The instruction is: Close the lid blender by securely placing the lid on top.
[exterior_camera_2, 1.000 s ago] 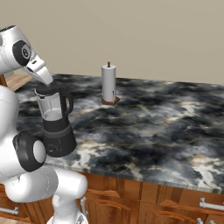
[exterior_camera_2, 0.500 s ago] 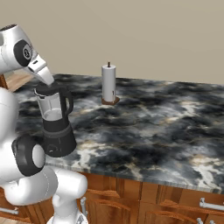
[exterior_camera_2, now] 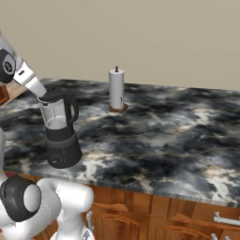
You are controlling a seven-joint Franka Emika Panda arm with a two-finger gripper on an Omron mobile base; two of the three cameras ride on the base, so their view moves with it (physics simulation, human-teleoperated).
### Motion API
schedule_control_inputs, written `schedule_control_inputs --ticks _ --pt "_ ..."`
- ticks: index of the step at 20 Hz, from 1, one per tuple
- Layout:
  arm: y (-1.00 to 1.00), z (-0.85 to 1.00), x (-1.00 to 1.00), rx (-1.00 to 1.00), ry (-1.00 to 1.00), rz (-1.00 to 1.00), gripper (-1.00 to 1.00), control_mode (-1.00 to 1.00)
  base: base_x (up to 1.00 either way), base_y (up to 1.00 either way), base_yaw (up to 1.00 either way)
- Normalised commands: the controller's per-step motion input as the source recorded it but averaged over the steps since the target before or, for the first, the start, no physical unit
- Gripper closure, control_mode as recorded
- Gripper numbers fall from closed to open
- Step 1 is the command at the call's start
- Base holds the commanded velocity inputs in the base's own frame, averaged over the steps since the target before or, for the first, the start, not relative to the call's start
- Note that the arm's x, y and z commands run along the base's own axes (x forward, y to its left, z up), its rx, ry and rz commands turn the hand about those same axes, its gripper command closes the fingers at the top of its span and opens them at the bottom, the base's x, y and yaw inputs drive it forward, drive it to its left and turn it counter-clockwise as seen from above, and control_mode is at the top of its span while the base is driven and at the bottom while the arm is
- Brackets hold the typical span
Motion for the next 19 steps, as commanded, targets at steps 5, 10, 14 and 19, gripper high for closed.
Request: schedule_control_inputs --ticks 5,10,14,19 --pt "-0.25 0.10 -0.96 0.07 -0.20 0.01 -1.00 -1.00 0.00 0.00 0.00" --pt "-0.91 0.00 -0.31 0.05 -0.13 0.00 -1.00 -1.00 0.00 0.00 0.00" --pt "-1.00 0.00 -0.02 0.03 -0.13 0.00 -1.00 -1.00 0.00 0.00 0.00" --pt "-0.97 0.00 -0.06 0.00 -0.18 0.00 -1.00 -1.00 0.00 0.00 0.00"
